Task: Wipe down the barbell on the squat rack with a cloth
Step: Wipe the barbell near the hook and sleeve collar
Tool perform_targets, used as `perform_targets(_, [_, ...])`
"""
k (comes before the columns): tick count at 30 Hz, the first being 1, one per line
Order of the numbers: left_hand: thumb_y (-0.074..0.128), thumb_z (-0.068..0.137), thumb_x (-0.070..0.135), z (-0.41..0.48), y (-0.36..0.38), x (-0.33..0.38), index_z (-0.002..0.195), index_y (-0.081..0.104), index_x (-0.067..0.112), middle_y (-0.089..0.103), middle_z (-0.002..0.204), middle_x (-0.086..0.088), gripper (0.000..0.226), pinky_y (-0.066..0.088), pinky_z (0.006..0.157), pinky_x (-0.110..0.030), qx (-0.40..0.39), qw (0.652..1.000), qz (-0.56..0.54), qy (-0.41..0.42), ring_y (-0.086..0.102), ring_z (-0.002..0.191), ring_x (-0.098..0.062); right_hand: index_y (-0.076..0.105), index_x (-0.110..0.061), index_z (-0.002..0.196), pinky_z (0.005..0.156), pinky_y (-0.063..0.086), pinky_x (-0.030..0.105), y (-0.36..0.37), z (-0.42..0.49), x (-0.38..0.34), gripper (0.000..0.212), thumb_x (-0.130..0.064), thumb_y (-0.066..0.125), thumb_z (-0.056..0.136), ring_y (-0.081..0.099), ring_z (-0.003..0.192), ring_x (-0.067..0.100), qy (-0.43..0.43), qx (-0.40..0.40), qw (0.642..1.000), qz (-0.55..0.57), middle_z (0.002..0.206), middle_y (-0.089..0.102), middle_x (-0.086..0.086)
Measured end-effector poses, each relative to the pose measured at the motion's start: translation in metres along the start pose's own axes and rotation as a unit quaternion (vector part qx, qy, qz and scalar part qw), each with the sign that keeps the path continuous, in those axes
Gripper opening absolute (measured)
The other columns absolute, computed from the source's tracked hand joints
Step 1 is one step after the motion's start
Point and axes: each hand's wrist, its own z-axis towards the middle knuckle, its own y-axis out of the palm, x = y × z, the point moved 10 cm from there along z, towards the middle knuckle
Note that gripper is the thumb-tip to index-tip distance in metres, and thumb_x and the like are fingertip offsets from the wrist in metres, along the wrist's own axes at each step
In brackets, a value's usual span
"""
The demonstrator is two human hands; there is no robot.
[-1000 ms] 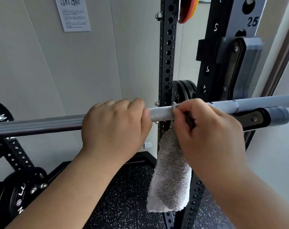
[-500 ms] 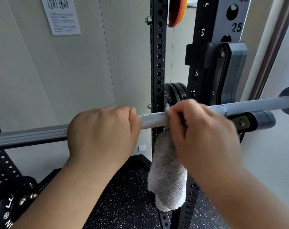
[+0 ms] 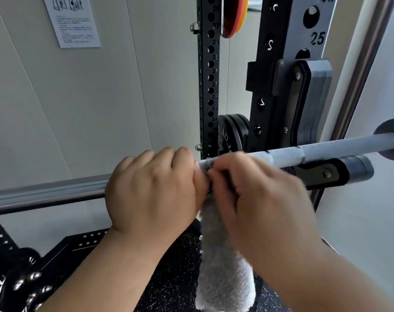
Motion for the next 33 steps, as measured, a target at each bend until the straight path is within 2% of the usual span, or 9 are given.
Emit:
perform_targets(5, [0.041, 0.093, 0.025, 0.010, -0.002, -0.002, 0.061, 0.044, 0.022, 0.042, 0.047, -0.001, 0.033, 0.009, 0.056, -0.026, -0.046, 0.999, -0.010, -0.018, 0.028, 0.044, -0.023, 0.069, -0.021, 0.086, 0.050, 0.052, 0.035, -0.024, 0.015, 0.046, 0.017, -0.029, 0.067, 0.100, 0.057, 0.053, 0.018, 0.077, 0.042, 0.996, -0.001, 0.070, 0.063, -0.008])
perform_targets(7, [0.045, 0.092, 0.025, 0.015, 0.001, -0.002, 0.059, 0.036, 0.023, 0.032, 0.044, 0.001, 0.034, 0.006, 0.056, -0.021, -0.079, 0.997, -0.010, -0.015, 0.020, 0.042, -0.020, 0.070, -0.021, 0.086, 0.048, 0.047, 0.029, -0.018, 0.015, 0.030, 0.014, -0.026, 0.068, 0.099, 0.054, 0.052, 0.016, 0.050, 0.044, 0.998, -0.004, 0.071, 0.063, -0.009])
perform_targets(10, [0.055, 0.090, 0.026, 0.017, 0.006, -0.002, 0.057, 0.037, 0.019, 0.031, 0.043, 0.002, 0.038, 0.017, 0.050, -0.019, -0.115, 0.993, -0.013, 0.016, 0.024, 0.037, -0.023, 0.072, -0.018, 0.088, 0.043, 0.046, 0.030, 0.002, -0.002, -0.002, 0.016, -0.025, 0.064, 0.101, 0.055, 0.049, 0.018, -0.013, 0.019, 0.999, 0.022, 0.072, 0.066, -0.007])
perform_targets(16, [0.037, 0.106, 0.033, 0.000, -0.008, -0.017, 0.075, 0.055, 0.021, 0.052, 0.061, 0.004, 0.037, 0.020, 0.054, -0.033, -0.085, 0.995, -0.042, -0.008, 0.048, 0.053, -0.030, 0.072, -0.020, 0.087, 0.049, 0.048, 0.030, -0.020, 0.011, 0.030, 0.015, -0.027, 0.067, 0.100, 0.058, 0.053, 0.018, 0.043, 0.054, 0.997, 0.017, 0.073, 0.067, -0.008])
perform_targets(19, [0.030, 0.109, 0.038, -0.004, -0.012, -0.025, 0.068, 0.045, 0.021, 0.046, 0.058, 0.001, 0.047, 0.021, 0.060, -0.036, -0.066, 0.996, -0.028, -0.050, 0.046, 0.054, -0.032, 0.073, -0.019, 0.092, 0.045, 0.048, 0.033, -0.001, -0.002, -0.002, 0.015, -0.027, 0.065, 0.101, 0.058, 0.051, 0.020, -0.017, 0.022, 0.999, 0.041, 0.075, 0.068, -0.007])
perform_targets(24, [0.032, 0.105, 0.031, 0.005, -0.012, -0.021, 0.063, 0.037, 0.023, 0.036, 0.052, 0.000, 0.043, 0.012, 0.058, -0.033, -0.050, 0.998, -0.019, -0.042, 0.031, 0.049, -0.026, 0.069, -0.021, 0.084, 0.048, 0.046, 0.034, -0.022, 0.010, 0.040, 0.014, -0.025, 0.070, 0.097, 0.055, 0.052, 0.021, 0.059, 0.053, 0.997, 0.005, 0.068, 0.062, -0.007])
perform_targets(27, [0.037, 0.099, 0.030, 0.007, -0.003, -0.023, 0.058, 0.031, 0.020, 0.030, 0.048, 0.001, 0.043, 0.007, 0.055, -0.026, -0.091, 0.995, -0.005, -0.046, 0.023, 0.044, -0.022, 0.073, -0.018, 0.087, 0.044, 0.046, 0.035, -0.003, -0.001, 0.002, 0.010, -0.019, 0.070, 0.096, 0.053, 0.050, 0.019, -0.013, 0.033, 0.999, 0.033, 0.070, 0.065, -0.006])
perform_targets(29, [0.028, 0.100, 0.037, 0.015, 0.008, -0.027, 0.055, 0.035, 0.015, 0.037, 0.046, -0.001, 0.050, 0.019, 0.050, -0.024, -0.161, 0.984, 0.015, -0.070, 0.028, 0.040, -0.023, 0.073, -0.016, 0.086, 0.041, 0.044, 0.035, 0.005, -0.008, -0.010, 0.014, -0.020, 0.067, 0.099, 0.050, 0.047, 0.018, -0.044, 0.014, 0.997, 0.055, 0.069, 0.063, -0.005])
perform_targets(33, [0.015, 0.100, 0.046, 0.020, 0.029, -0.038, 0.062, 0.047, 0.013, 0.049, 0.056, -0.004, 0.059, 0.034, 0.054, -0.032, -0.260, 0.960, 0.000, -0.108, 0.045, 0.052, -0.021, 0.069, -0.019, 0.085, 0.045, 0.047, 0.033, -0.016, 0.005, 0.043, 0.020, -0.030, 0.066, 0.102, 0.052, 0.049, 0.016, 0.051, 0.039, 0.997, 0.033, 0.067, 0.060, -0.010])
